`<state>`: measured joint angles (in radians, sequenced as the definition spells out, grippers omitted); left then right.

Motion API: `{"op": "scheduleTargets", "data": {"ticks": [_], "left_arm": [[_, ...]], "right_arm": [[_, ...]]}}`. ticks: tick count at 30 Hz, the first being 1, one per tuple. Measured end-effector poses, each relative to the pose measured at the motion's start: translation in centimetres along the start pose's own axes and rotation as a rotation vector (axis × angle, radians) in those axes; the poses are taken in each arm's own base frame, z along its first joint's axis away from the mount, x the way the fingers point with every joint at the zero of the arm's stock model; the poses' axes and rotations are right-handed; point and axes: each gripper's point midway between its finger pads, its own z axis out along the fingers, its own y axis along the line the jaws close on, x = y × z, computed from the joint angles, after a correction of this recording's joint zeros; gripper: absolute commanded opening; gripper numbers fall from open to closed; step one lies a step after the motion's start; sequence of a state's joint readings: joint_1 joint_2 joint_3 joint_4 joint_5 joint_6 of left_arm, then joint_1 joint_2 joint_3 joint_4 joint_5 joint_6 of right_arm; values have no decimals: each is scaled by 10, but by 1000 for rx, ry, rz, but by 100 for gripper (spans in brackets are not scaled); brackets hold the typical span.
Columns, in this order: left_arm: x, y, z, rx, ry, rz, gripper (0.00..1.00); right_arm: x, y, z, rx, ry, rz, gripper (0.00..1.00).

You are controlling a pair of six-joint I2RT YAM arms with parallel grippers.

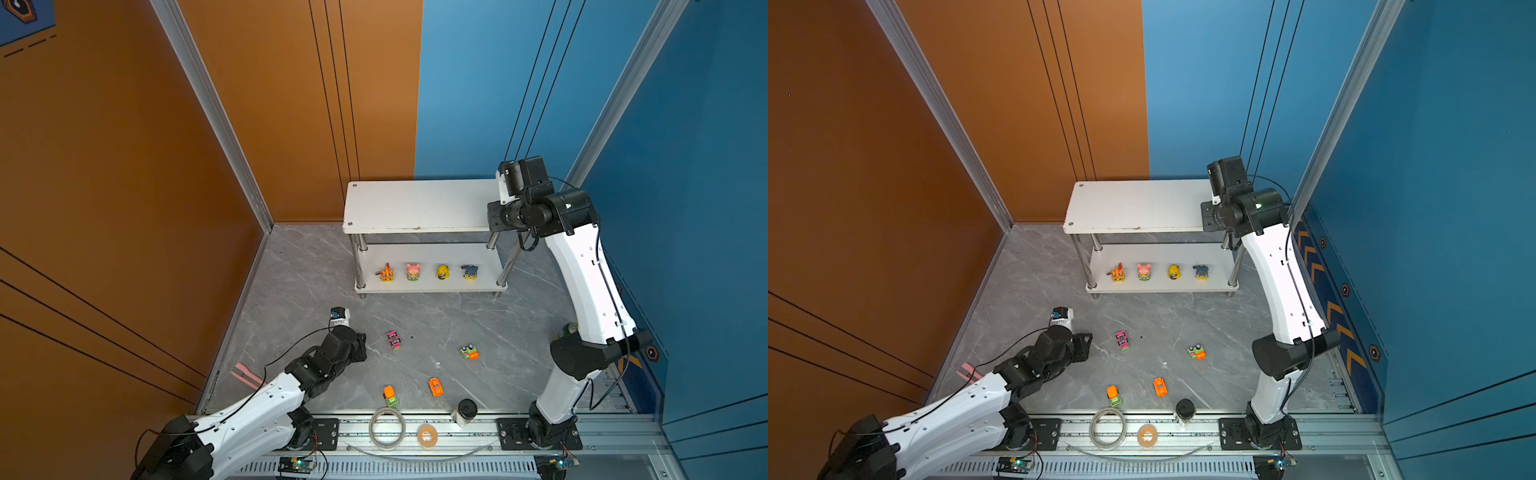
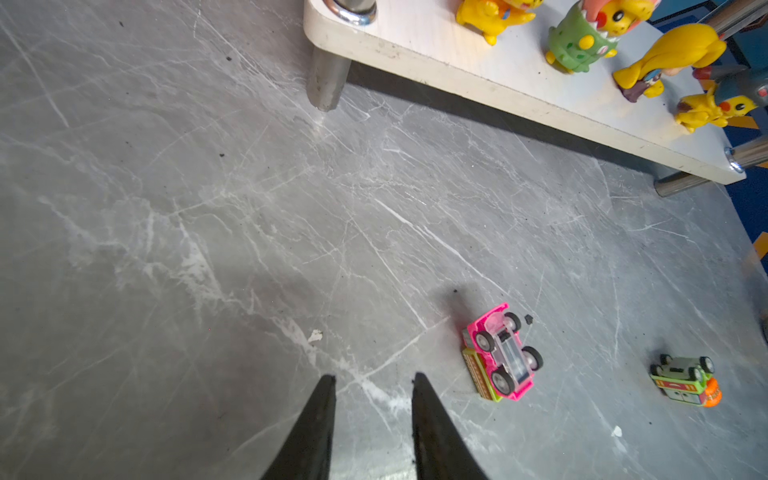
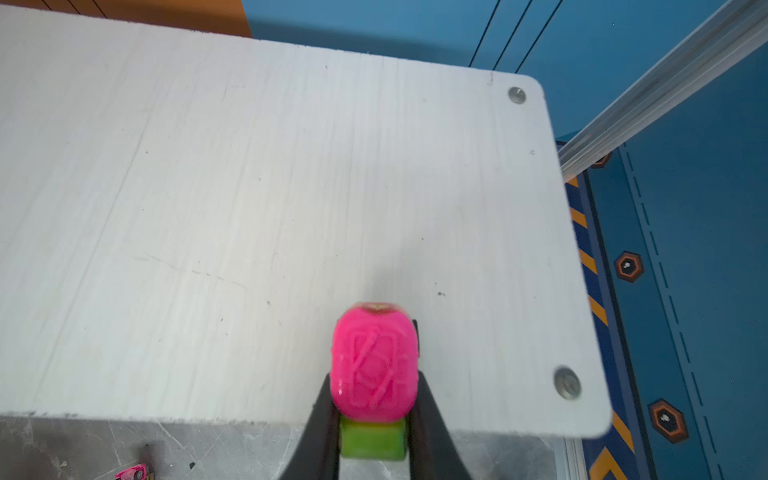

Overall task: Place and organize the plastic toys onto the shelf
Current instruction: 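Lift the pink-topped green car with the right gripper over the top shelf, then lower the car onto the top shelf and open the right gripper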

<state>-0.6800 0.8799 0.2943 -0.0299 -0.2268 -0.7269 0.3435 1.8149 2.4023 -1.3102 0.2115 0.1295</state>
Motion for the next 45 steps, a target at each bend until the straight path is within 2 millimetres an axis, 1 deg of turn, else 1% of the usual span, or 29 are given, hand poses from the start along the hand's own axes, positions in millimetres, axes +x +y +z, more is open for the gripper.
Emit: {"op": "scheduleTargets", "data": {"ticks": [5,10,16,26,28,31,34,37,45], "left_arm": [[2,1,2,-7,8,3,33],[7,5,6,-26,29,9,33],[10,6,9,-33,37,8,32],[10,6,9,-33,37,7,33],[10,6,9,-33,37,7,33],[10,6,9,-33,37,7,33],[10,6,9,-33,37,7,33],[10,6,9,-33,37,6,33],[10,6,9,-33,37,7,34]], "right_arm": [[-2,-9,-1,-24,6,29,12],[1,-16,1,-31,22,48,20],[0,-16,4,-47,25,54,21],[-9,-18,13,-71,5,80,22],[-10,-18,14,-76,3,82,26],[-10,-19,15,-77,1,85,40],[-8,-19,20,-77,17,87,47],[-7,-18,25,-75,24,87,47],[-7,-18,25,-75,23,87,51]]}}
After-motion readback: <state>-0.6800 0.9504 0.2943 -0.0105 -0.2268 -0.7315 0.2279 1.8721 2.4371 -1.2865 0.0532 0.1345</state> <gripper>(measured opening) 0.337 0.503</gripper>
